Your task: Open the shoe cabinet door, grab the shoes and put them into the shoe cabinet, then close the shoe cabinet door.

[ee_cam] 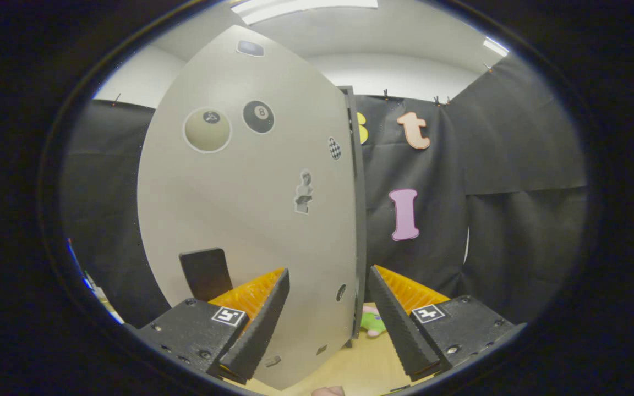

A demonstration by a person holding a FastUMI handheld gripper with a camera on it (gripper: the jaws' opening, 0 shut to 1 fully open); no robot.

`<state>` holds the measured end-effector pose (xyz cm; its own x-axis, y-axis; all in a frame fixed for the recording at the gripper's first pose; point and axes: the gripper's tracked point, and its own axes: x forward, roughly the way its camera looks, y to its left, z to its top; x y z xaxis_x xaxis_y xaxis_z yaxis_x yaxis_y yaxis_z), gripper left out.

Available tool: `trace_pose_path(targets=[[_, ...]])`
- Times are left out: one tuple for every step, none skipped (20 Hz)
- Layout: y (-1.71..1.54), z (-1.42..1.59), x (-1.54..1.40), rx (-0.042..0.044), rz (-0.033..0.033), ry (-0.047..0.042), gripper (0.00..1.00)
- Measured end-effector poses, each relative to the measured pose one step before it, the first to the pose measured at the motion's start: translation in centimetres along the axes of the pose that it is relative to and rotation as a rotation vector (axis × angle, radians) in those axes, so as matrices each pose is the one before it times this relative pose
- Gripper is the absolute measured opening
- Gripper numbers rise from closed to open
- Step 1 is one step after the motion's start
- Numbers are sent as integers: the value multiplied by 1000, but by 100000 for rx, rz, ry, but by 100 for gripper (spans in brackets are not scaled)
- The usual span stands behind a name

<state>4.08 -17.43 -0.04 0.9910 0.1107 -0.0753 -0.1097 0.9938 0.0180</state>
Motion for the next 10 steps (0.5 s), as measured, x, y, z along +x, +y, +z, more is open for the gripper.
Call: trace_pose_path(targets=[[768,-214,836,490,1100,513,95],[1186,-237,716,1368,1743,1157,95],[1775,-636,571,1013,2878,1542,95],[1730,-533,778,253,3362,1440,95],[1797,-431,812,-193,2895,1240,95],[1463,-571,789,509,1948,2332,95],[894,-1020,693,967,1712,2396,97],[1066,-576,576,1049,1886,1221,97],[1048,-266,451,440,1655,551,97],[821,-25,223,-638,628,-181,97]])
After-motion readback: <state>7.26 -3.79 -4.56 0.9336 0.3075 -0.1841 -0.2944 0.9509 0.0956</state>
